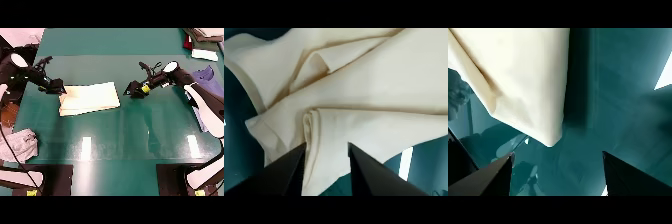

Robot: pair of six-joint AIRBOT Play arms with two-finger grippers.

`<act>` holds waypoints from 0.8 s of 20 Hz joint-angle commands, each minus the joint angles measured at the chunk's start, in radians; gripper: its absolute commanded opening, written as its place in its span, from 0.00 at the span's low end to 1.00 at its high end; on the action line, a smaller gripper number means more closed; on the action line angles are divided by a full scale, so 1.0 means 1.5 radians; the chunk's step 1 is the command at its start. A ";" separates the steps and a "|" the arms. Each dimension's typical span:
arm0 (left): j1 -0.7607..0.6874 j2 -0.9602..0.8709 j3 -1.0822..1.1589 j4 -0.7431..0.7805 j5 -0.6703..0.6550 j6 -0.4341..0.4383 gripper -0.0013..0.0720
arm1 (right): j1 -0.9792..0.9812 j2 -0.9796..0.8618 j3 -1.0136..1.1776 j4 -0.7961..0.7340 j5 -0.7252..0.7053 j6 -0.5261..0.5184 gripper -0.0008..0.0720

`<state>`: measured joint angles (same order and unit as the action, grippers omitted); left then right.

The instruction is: Fold the shirts.

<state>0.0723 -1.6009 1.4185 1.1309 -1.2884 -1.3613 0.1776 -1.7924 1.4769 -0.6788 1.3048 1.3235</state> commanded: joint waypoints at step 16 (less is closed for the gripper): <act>-0.002 0.033 0.006 -0.029 -0.179 0.095 0.05 | -0.001 0.000 0.000 0.003 0.026 -0.001 0.83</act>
<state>0.0715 -1.6161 1.4223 1.0664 -1.4307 -1.2778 0.1764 -1.7924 1.4769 -0.6743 1.3430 1.3228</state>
